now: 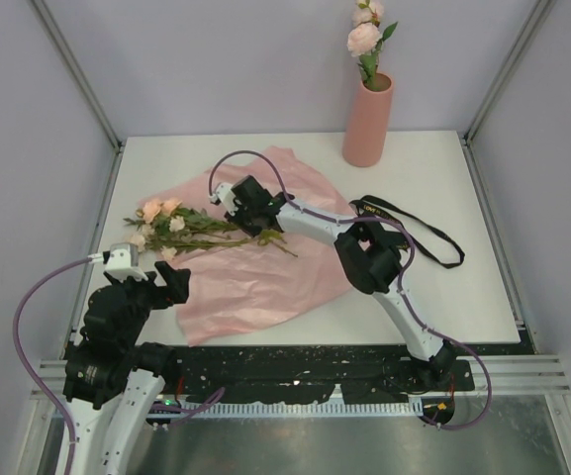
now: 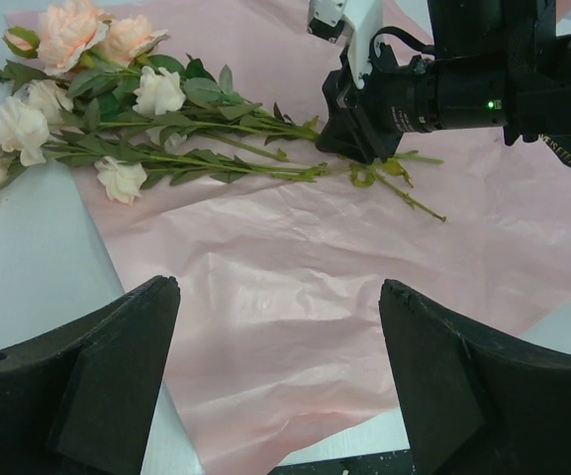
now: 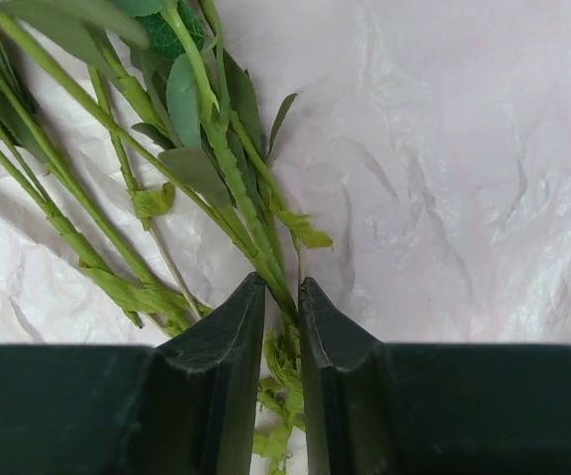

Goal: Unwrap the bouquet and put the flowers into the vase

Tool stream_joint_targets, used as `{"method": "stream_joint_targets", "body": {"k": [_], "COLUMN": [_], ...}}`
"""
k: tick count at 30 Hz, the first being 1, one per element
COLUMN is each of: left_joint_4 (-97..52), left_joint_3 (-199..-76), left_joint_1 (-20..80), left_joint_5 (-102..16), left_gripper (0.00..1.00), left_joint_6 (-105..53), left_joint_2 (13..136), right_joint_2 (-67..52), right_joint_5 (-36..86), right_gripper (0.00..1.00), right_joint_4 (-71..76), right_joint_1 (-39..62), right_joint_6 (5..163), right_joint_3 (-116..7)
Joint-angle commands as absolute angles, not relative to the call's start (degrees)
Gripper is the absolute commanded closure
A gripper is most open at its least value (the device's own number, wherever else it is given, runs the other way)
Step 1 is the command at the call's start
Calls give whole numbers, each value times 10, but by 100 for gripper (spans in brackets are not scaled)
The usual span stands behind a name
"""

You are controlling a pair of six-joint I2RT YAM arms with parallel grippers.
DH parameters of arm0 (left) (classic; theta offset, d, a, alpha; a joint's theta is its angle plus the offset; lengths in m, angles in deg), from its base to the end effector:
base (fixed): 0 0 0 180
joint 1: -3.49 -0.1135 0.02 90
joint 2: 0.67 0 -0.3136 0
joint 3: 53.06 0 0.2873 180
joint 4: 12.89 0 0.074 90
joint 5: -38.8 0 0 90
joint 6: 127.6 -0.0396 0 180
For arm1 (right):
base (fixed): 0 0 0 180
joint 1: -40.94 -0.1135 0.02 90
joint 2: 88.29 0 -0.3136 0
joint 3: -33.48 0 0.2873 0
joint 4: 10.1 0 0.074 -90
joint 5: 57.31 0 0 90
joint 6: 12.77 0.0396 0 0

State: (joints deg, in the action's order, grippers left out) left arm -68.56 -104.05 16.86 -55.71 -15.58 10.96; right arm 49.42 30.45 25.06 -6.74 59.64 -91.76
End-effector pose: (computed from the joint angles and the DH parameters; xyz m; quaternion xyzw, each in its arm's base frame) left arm 0.0434 -0.0071 0.3271 -0.0838 0.7956 -0.1521 0.5804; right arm 0.4089 0.4514 0.1786 -0.5087 0.7813 0.1114 0.3442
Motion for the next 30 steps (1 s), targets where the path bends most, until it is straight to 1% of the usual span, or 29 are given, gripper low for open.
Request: {"method": "stream_joint_targets", "body": {"k": [1, 3, 6, 7, 8, 10, 11, 13, 15, 18, 20, 21, 24, 27, 30], "left_joint_4": [-678, -677, -677, -677, -677, -677, -677, -677, -677, -677, -677, -677, -677, -678, -678], "left_joint_3": [-1047, -1047, -1046, -1046, -1046, -1046, -1046, -1046, -1046, -1046, -1046, -1047, -1047, -1047, -1047], "left_joint_1": [167, 167, 167, 167, 167, 167, 168, 168, 168, 167, 167, 167, 167, 167, 167], "left_joint_5": [-561, -561, -562, -562, -562, -562, -562, -562, -562, -563, -564, -565, -564, -564, -563], "left_gripper": [14, 13, 13, 13, 13, 13, 13, 13, 13, 13, 13, 14, 13, 13, 13], "left_joint_6": [-157, -156, -156, -156, -156, -156, -156, -156, -156, -158, -158, -157, -157, -158, -158], "left_joint_2": [117, 116, 115, 115, 114, 115, 115, 114, 113, 112, 112, 112, 112, 114, 114], "right_joint_2": [428, 421, 413, 412, 410, 407, 406, 405, 405, 409, 413, 413, 404, 394, 385], "right_joint_5": [294, 288, 293, 296, 295, 286, 285, 289, 298, 300, 304, 308, 322, 353, 336], "right_gripper": [79, 80, 68, 67, 75, 86, 86, 84, 75, 68, 67, 68, 69, 67, 66], "right_joint_4": [190, 182, 179, 179, 180, 180, 179, 179, 177, 179, 194, 197, 186, 179, 174], "right_joint_1": [-78, -81, -85, -86, -86, -87, -86, -86, -86, -86, -86, -87, -86, -85, -72], "right_joint_6": [583, 580, 576, 575, 573, 569, 567, 570, 570, 567, 571, 575, 569, 535, 509], "right_joint_3": [-913, -906, -904, -904, -904, -901, -900, -898, -898, -897, -898, -896, -864, -834, -809]}}
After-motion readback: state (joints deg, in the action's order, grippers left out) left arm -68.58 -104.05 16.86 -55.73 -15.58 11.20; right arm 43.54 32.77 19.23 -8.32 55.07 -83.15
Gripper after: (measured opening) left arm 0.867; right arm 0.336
